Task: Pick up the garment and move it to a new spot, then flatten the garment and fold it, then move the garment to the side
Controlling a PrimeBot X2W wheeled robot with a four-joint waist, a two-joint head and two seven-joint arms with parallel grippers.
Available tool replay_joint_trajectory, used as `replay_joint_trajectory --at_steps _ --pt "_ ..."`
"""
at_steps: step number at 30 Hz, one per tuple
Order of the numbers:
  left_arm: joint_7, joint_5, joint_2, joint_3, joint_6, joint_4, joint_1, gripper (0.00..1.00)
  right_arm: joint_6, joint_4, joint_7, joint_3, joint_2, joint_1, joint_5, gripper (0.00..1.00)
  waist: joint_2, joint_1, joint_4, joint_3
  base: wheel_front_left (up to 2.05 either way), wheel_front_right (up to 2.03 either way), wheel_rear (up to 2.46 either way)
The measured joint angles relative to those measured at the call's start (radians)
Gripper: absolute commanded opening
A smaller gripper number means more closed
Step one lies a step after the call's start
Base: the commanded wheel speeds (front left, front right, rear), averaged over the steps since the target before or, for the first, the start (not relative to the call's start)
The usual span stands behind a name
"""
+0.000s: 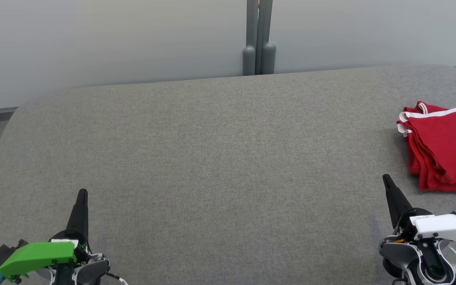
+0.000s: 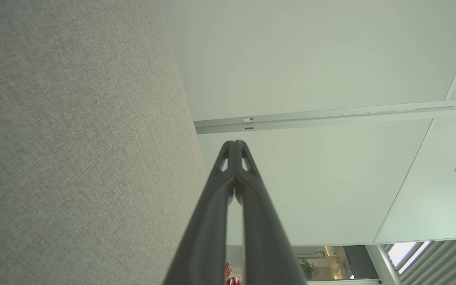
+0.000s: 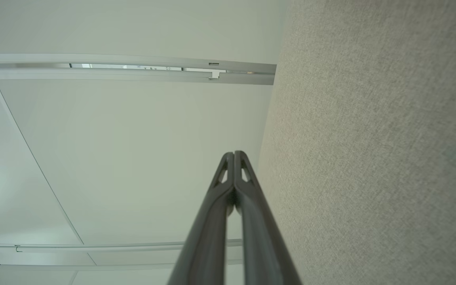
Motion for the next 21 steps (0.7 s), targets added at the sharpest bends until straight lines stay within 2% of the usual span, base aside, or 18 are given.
replay_joint_trajectory --at_steps 11,21 --pt "0.018 -0.077 0.0 0.005 0.0 -0.012 -0.004 0.0 0.0 -0.017 0.019 -0.011 0.0 0.001 0.076 0.0 0.0 0.0 0.002 0.001 0.0 0.0 0.0" --pt "0.02 -0.079 0.0 0.005 0.0 -0.012 -0.004 0.0 0.0 -0.018 0.021 -0.012 0.0 0.002 0.079 0.0 0.0 0.0 0.002 0.001 0.0 0.0 0.0"
